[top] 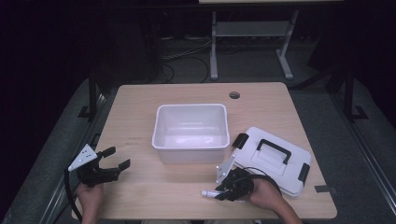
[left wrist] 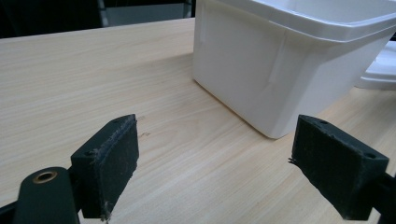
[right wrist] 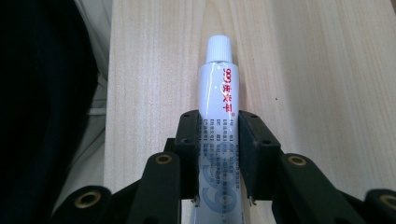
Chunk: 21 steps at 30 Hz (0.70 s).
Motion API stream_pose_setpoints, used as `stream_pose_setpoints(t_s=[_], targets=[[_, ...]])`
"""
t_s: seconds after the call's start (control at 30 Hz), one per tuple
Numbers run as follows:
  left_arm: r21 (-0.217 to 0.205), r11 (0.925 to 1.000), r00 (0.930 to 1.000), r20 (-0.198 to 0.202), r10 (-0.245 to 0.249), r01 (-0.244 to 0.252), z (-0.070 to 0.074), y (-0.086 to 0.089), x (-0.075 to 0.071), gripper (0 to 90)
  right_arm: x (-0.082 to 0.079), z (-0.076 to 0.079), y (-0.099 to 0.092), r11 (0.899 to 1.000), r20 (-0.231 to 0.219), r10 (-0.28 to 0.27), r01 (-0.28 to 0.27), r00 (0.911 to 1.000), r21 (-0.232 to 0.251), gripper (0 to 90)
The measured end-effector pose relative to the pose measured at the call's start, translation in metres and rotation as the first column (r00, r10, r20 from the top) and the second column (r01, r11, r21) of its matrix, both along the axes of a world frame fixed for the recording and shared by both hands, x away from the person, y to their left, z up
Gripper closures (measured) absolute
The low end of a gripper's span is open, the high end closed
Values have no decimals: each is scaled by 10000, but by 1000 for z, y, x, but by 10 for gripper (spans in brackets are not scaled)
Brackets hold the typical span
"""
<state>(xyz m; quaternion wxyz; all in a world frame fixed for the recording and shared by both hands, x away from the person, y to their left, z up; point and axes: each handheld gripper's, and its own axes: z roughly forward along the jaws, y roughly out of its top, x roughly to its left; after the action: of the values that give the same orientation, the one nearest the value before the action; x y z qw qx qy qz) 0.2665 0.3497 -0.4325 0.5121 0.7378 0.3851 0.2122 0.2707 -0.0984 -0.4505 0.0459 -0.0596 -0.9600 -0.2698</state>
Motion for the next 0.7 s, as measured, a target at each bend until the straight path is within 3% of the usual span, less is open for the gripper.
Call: stream_pose_setpoints(t_s=[0.27, 0.33, 0.7], targets=[[-35, 10000, 10000, 2, 5, -5, 0, -2, 1, 141, 4, 0, -1, 9999, -401, 85, -79, 9992, 142, 713], [-44, 10000, 10000, -7, -23, 23, -1, -2, 1, 141, 5, 3, -3, 9992, -556, 27, -4, 9984, 409, 713], [-137, 9999, 10000, -2, 22, -22, -2, -1, 2, 141, 9, 26, 3, 9975, -479, 358, -328, 9982, 619, 712]])
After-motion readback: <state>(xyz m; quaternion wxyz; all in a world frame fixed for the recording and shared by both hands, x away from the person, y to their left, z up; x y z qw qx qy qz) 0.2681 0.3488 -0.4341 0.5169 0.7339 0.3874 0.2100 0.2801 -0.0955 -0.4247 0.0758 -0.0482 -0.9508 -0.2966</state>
